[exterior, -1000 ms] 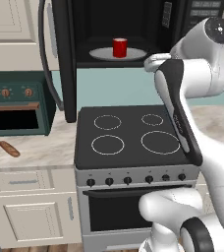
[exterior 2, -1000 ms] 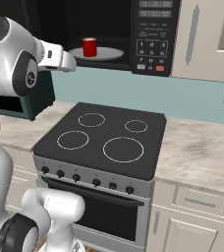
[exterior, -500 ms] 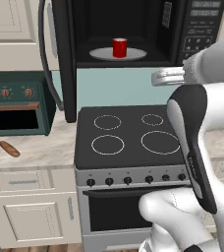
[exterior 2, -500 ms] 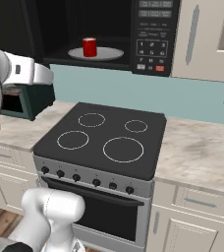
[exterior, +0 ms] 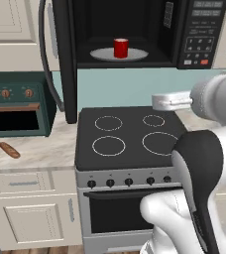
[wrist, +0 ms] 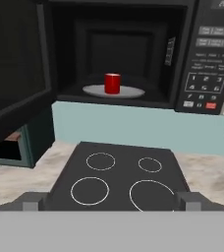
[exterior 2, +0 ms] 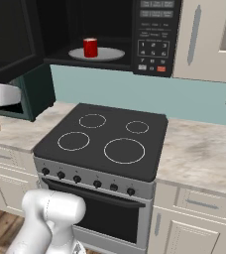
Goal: Pick the mug from the counter and place it inside the microwave. Then close the microwave.
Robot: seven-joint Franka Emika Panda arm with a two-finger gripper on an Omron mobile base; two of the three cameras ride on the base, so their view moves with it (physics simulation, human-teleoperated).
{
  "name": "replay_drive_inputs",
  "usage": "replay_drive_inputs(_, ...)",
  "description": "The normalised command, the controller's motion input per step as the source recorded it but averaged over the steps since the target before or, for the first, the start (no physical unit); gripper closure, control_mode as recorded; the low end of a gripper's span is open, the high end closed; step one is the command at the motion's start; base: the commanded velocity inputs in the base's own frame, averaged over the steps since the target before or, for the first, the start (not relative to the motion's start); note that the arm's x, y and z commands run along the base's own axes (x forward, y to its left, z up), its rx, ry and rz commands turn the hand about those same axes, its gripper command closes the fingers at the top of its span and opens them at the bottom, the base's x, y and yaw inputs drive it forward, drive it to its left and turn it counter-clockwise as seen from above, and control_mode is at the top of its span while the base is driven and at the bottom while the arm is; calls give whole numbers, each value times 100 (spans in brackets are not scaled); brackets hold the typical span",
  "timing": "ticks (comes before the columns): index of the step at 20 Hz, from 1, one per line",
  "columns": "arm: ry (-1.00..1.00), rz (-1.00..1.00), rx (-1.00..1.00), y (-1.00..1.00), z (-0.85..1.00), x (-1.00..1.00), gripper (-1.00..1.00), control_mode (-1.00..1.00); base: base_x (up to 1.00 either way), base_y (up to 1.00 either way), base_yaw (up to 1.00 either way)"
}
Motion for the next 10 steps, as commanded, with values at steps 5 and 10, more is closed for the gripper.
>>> replay_drive_inputs(5, -9, 0, -5, 35, 5, -47, -100, -100, 0, 0, 0)
replay_drive_inputs(10, -9, 0, -4, 23, 2, -40, -100, -100, 0, 0, 0)
